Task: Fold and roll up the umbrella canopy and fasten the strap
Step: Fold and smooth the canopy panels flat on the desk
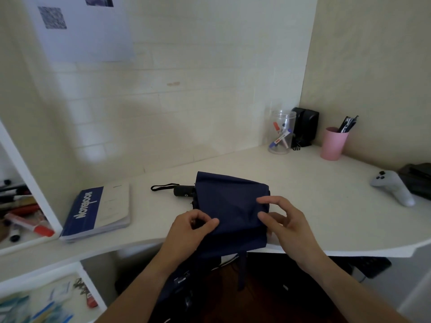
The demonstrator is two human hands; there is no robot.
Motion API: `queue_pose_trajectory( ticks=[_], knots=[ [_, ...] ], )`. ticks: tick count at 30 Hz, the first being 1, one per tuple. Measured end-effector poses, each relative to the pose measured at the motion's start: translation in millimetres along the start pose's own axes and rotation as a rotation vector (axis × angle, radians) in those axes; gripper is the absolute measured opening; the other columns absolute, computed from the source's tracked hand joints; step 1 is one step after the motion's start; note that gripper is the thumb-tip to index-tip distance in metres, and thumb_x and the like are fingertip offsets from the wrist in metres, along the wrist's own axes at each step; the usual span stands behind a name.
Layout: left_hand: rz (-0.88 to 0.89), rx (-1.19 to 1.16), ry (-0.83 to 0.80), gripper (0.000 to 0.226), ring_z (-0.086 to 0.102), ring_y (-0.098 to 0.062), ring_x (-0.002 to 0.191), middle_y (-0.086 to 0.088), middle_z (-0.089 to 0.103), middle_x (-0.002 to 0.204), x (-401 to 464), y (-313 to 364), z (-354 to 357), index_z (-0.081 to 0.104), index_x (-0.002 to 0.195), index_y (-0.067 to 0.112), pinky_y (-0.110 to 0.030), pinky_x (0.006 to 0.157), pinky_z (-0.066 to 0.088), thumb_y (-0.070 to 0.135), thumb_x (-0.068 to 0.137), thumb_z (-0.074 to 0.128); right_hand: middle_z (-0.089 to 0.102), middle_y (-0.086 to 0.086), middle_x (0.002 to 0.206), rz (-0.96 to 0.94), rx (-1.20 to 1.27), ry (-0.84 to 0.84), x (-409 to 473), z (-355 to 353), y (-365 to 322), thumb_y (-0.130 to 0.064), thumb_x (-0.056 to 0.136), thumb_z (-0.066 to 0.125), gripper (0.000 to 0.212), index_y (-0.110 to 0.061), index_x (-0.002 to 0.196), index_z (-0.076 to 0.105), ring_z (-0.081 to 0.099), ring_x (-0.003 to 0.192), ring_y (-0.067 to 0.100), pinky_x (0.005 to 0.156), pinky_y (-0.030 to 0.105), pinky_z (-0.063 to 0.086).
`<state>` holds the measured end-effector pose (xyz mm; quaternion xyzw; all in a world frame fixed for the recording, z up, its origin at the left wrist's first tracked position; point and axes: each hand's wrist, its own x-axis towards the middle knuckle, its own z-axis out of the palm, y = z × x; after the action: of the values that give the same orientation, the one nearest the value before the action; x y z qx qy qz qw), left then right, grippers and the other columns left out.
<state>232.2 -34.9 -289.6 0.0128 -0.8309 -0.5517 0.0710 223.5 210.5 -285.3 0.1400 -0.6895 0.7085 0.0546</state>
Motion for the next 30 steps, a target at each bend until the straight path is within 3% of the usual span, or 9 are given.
queue_pose_trajectory(
  ticks=[3,6,10,15,22,24,26,28,30],
  knots=[
    [-0.053,-0.123,-0.007,0.013,0.071,-0.016,0.091,0.0,0.074,0.1,0,1,-3,0.077,0.092,0.022,-0.019,0.069,0.056,0.015,0.083,0.082,0.06,0.022,0.111,0.014,-0.043,-0.001,2,2,10,-0.005,0.095,0.065,0.029,-0.027,0.112,0.068,0.064,0.075,0.023,0.061,0.029,0.056],
    [-0.096,-0.255,-0.008,0.022,0.073,-0.021,0.097,-0.005,0.076,0.106,1,3,-7,0.08,0.096,0.022,-0.03,0.078,0.061,0.005,0.082,0.079,0.048,0.006,0.13,0.011,-0.095,0.003,1,3,15,-0.005,0.094,0.067,0.037,-0.035,0.116,0.065,0.069,0.087,0.033,0.068,0.038,0.063],
    [-0.1,-0.333,0.055,0.014,0.074,-0.011,0.09,0.003,0.08,0.094,3,9,-1,0.082,0.091,0.018,-0.021,0.074,0.056,0.031,0.088,0.077,0.043,-0.001,0.125,0.054,-0.203,-0.003,3,0,13,-0.007,0.09,0.072,0.05,-0.037,0.126,0.055,0.071,0.078,0.017,0.068,0.026,0.06],
    [-0.009,-0.159,0.052,0.012,0.068,0.002,0.086,0.008,0.075,0.101,6,3,2,0.08,0.1,0.025,-0.009,0.066,0.051,0.019,0.093,0.074,0.07,0.012,0.104,0.161,-0.178,0.019,9,-3,5,-0.02,0.095,0.068,0.035,-0.034,0.123,0.055,0.069,0.072,0.022,0.069,0.031,0.059],
    [0.041,-0.215,-0.148,0.046,0.071,-0.009,0.105,0.002,0.075,0.116,18,1,-10,0.071,0.118,0.035,-0.03,0.088,0.06,0.001,0.087,0.075,0.077,0.016,0.095,0.152,-0.097,-0.044,23,1,9,-0.005,0.09,0.072,0.018,-0.022,0.094,0.079,0.073,0.085,0.028,0.073,0.041,0.059],
    [0.026,-0.247,-0.145,0.047,0.07,-0.013,0.11,0.001,0.073,0.12,24,2,-12,0.07,0.118,0.04,-0.038,0.095,0.059,0.007,0.086,0.079,0.078,0.01,0.087,0.158,-0.083,-0.072,22,0,8,0.002,0.085,0.074,0.022,-0.017,0.094,0.08,0.072,0.078,0.02,0.069,0.033,0.059],
    [0.0,-0.263,-0.063,0.029,0.07,-0.018,0.109,-0.005,0.073,0.116,29,3,-12,0.07,0.114,0.043,-0.043,0.098,0.057,0.03,0.089,0.077,0.077,0.006,0.082,0.141,-0.102,-0.105,20,-4,9,0.002,0.083,0.077,0.021,-0.014,0.095,0.079,0.069,0.073,0.014,0.067,0.026,0.056],
    [-0.007,-0.192,0.02,0.02,0.071,-0.02,0.103,-0.007,0.073,0.109,33,3,-10,0.07,0.111,0.045,-0.043,0.096,0.057,0.048,0.091,0.07,0.078,0.011,0.088,0.129,-0.097,-0.119,19,-7,10,-0.001,0.083,0.078,0.02,-0.014,0.098,0.078,0.069,0.078,0.015,0.07,0.029,0.056],
    [-0.009,-0.183,0.06,0.021,0.073,-0.016,0.095,-0.001,0.076,0.104,34,3,-8,0.072,0.11,0.043,-0.037,0.089,0.06,0.048,0.091,0.071,0.078,0.012,0.097,0.13,-0.031,-0.138,19,-9,9,-0.001,0.083,0.077,0.02,-0.011,0.101,0.076,0.072,0.084,0.018,0.072,0.029,0.057]
  ],
)
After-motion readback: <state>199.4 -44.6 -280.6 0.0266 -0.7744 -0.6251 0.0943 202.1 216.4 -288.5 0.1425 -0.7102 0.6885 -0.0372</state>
